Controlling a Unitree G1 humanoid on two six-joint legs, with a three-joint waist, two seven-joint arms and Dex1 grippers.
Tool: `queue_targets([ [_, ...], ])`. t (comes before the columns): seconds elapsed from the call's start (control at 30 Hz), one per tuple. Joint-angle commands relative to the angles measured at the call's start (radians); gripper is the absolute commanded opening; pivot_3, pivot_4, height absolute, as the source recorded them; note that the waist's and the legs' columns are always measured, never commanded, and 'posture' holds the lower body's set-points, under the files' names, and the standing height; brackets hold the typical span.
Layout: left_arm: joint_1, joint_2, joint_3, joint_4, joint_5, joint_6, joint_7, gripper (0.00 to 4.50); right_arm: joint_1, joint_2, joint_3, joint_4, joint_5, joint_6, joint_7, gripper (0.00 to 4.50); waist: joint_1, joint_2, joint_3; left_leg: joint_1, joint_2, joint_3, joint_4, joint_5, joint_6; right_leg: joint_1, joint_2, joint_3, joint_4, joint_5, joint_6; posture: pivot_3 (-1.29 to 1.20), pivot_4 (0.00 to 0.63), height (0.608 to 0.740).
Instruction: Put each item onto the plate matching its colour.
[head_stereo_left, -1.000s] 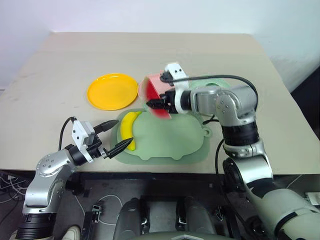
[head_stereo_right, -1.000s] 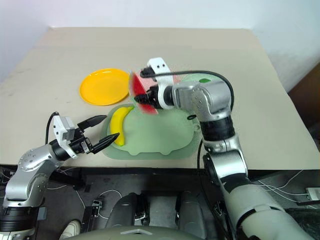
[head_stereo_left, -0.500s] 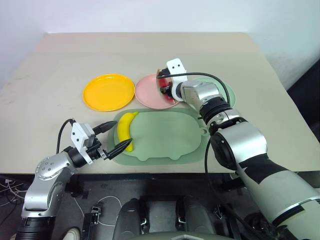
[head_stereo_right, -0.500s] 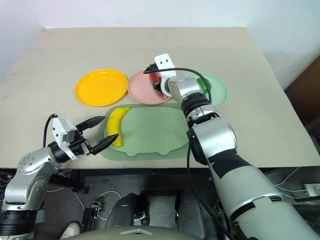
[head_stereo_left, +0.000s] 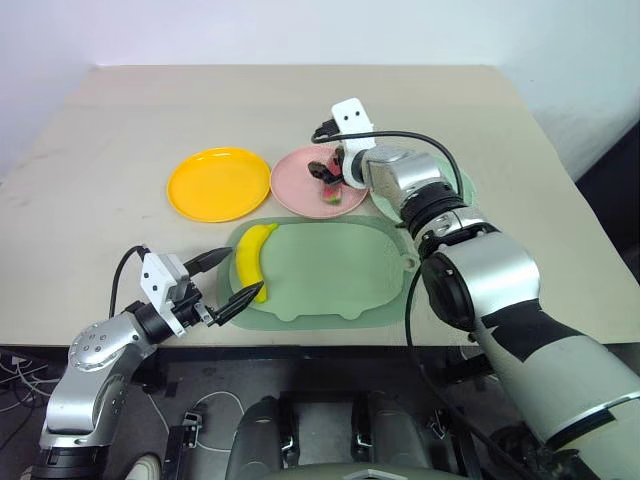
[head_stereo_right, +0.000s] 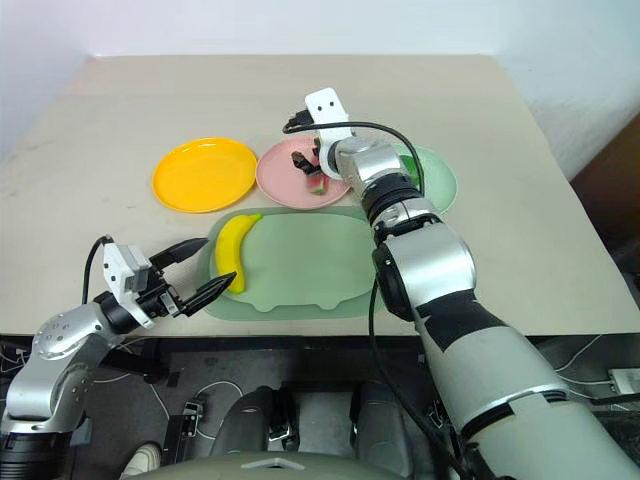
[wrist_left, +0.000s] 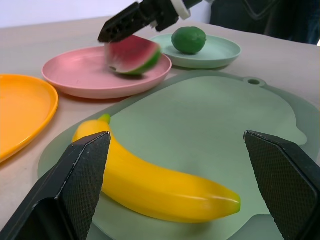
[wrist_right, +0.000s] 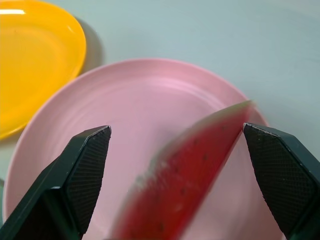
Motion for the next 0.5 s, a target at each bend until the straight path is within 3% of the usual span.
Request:
queue_targets([
  [0.03,-0.022,0.005,0.024,-0.019,-0.011,-0.012,0.000,4.50,0.034,-0.033,-0.029,-0.216,0.046,0.053,0.090,4.47,0.000,0.000,0.000,0.000,0.000,0.000,0.000,0.000,0.000,0.000,0.000,0.000,0.000,0.000,0.000,0.00,0.150,0.695],
  [0.23,-0.026,-0.009,0.039,-0.028,-0.026,0.001,0.019,4.50,0.364,-0.089,-0.006,-0.875,0.099,0.178,0.136,4.47,0.005,-0.001,0.000,0.000,0.000,-0.002,0.000,0.000,0.000,0.002,0.000,0.000,-0.001,0.000,0.000,0.00,0.150,0.695],
  [0.5,-0.017,-0.053,0.043,-0.073,-0.004,0.021,0.132,4.50,0.749,-0.155,-0.081,-1.402,0.264,0.253,0.195,4.47,0.004,-0.001,-0.001,0.001,0.000,-0.002,0.000,0.000,0.000,0.002,0.000,0.000,0.000,0.000,0.000,0.00,0.150,0.695],
])
